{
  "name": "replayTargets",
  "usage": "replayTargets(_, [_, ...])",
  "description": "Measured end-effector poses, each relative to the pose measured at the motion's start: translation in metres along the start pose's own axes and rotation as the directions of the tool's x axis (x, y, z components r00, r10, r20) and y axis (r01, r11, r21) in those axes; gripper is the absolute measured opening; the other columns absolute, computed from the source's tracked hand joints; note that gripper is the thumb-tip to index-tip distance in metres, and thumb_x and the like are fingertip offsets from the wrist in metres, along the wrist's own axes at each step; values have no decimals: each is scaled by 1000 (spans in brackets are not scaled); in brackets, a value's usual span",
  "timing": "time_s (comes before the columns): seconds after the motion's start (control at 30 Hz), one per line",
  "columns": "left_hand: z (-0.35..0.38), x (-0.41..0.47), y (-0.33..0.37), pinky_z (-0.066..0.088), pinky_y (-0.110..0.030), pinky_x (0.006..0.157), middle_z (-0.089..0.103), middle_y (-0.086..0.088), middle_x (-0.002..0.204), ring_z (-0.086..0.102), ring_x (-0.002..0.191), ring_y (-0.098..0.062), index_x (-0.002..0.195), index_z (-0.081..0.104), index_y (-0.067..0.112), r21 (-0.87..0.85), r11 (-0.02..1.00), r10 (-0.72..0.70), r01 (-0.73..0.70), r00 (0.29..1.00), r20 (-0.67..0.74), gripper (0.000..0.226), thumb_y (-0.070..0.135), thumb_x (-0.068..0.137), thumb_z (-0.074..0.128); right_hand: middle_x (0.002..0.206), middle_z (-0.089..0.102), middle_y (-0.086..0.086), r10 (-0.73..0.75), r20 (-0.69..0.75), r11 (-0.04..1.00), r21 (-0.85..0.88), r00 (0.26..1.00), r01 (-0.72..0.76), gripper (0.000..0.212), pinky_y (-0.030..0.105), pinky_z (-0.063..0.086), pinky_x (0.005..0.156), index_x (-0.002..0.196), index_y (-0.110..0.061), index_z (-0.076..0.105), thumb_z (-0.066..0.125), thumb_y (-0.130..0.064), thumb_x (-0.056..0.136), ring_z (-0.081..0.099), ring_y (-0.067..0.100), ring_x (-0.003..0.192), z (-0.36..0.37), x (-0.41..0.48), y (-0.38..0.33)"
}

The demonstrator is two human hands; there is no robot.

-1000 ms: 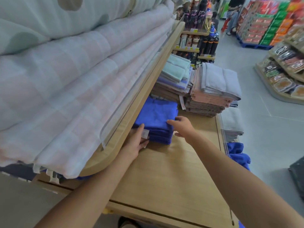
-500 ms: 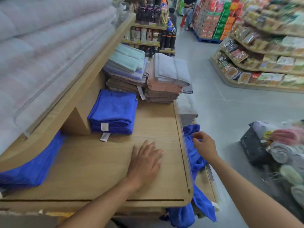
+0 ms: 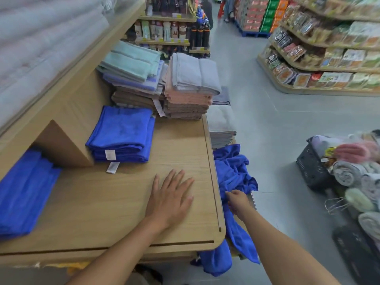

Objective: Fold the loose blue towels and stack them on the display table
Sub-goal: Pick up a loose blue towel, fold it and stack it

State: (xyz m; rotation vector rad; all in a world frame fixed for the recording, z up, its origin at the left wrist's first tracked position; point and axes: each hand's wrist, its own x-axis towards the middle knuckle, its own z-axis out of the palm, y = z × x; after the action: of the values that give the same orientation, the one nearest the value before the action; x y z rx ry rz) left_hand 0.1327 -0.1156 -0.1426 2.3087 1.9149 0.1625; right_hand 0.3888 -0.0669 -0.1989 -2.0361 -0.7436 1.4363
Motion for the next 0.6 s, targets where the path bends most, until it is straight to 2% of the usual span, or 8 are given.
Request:
replayTargets(0.1, [1, -1, -1, -7, -55, 123, 9, 15, 169, -1, 156, -10, 156, 15, 49, -15, 1000, 1, -1, 1000, -12, 63, 67, 96, 19, 81, 42, 12, -88, -18, 996, 20, 996, 89, 13, 37, 34, 61, 89, -12, 49, 54, -16, 99, 40, 24, 71, -2, -8, -11])
replayTargets(0.17, [2, 0, -3, -8, -54, 123, 10, 15, 168, -1, 156, -10, 156, 15, 49, -20, 1000, -1, 1, 1000, -19, 63, 68, 96, 20, 80, 44, 11, -135, -27, 989, 56, 990, 136, 10, 40, 35, 68, 85, -13, 51, 52, -15, 95, 40, 25, 76, -8, -19, -25])
replayTargets(0.3, [1, -1, -3, -4, -54, 124, 14, 16, 168, 3, 156, -9, 154, 20, 49, -25, 1000, 2, -2, 1000, -19, 63, 69, 95, 22, 65, 44, 1, -174, 26, 952, 260, 984, 162, 24, 32, 40, 56, 69, -17, 44, 53, -7, 89, 42, 18, 60, -28, -46, -59])
replayTargets(0.4, [-4, -4, -3, -1, -52, 125, 23, 17, 165, 10, 155, -8, 150, 33, 48, -70, 998, 1, -3, 999, -34, 61, 70, 93, 28, 67, 33, 4, -272, 115, 864, 465, 955, 190, 26, 29, 30, 54, 69, -19, 36, 52, -9, 86, 32, 16, 59, -44, -77, -86])
replayTargets(0.43, [-6, -4, -3, 1, -51, 125, 30, 18, 162, 15, 154, -7, 146, 41, 47, -110, 994, 5, -11, 999, -49, 59, 70, 92, 31, 70, 31, 7, -312, 135, 849, 483, 940, 213, 21, 30, 28, 55, 72, -18, 38, 52, -10, 86, 30, 17, 61, -48, -89, -96])
replayTargets(0.5, [-12, -5, 4, 13, -44, 125, 43, 20, 151, 28, 148, -5, 136, 52, 45, -223, 973, 45, -64, 995, -92, 56, 72, 89, 39, 78, 29, 12, -393, 196, 822, 513, 898, 248, 5, 32, 29, 59, 92, -12, 48, 50, -8, 90, 31, 20, 65, -56, -114, -113])
replayTargets(0.53, [-17, -5, 10, 21, -39, 123, 47, 21, 146, 34, 143, -4, 133, 55, 44, -277, 954, 79, -110, 990, -119, 55, 73, 88, 44, 80, 30, 12, -423, 214, 807, 531, 880, 259, 9, 33, 30, 61, 99, -11, 46, 50, -8, 91, 33, 20, 67, -60, -126, -121])
replayTargets(0.6, [-28, -3, 32, 34, -29, 112, 52, 25, 134, 42, 131, 2, 129, 57, 43, -354, 915, 142, -195, 975, -169, 58, 76, 83, 53, 78, 29, 9, -489, 210, 767, 566, 847, 302, 10, 31, 32, 60, 91, -13, 45, 54, -9, 91, 33, 19, 67, -66, -151, -137])
